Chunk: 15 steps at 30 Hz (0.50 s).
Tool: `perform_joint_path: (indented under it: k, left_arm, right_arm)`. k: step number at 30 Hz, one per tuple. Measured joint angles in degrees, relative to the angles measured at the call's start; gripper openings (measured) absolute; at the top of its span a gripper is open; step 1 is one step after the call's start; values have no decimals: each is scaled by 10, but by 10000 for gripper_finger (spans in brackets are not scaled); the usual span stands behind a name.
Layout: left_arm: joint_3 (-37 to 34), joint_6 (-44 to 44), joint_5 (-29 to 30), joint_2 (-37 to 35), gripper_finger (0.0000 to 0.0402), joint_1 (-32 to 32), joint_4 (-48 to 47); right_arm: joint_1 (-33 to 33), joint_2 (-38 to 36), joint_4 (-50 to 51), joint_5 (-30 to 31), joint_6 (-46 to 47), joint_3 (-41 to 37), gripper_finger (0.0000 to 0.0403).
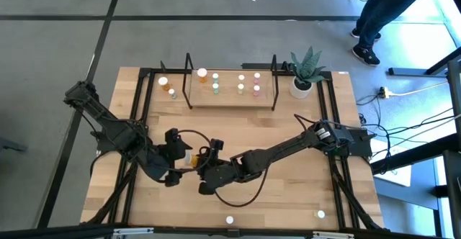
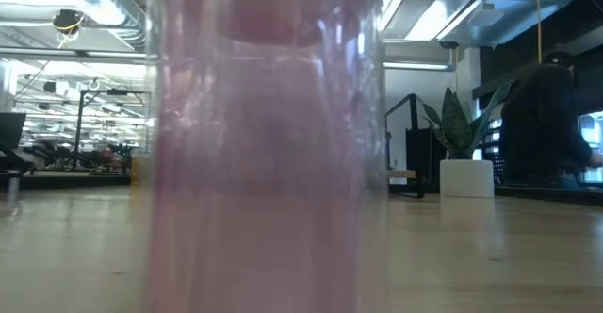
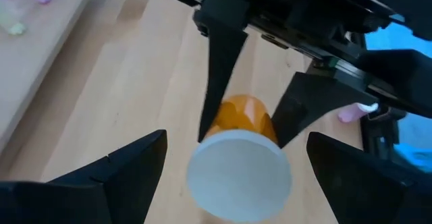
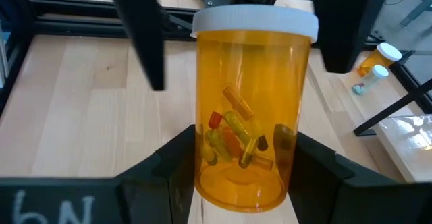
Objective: Pick and place medicine bottles onto shelf by color
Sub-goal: Put the right orange pill bottle on the shelf aligned with the other orange pill bottle
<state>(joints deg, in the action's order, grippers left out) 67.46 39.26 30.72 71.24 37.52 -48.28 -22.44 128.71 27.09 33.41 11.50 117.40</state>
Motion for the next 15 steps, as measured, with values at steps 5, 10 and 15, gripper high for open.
perform_joint_path:
  k: [5,10,15]
  left_arm:
    - [0,-14,-3,9,344,-9,0]
    - [0,-14,-34,27,318,-16,0]
    - [0,-23,-42,35,280,-16,-1]
  right_arm:
    - [0,0,0,0,0,0,184]
    - [0,0,0,0,0,0,184]
    - [0,0,-1,0,0,0,184]
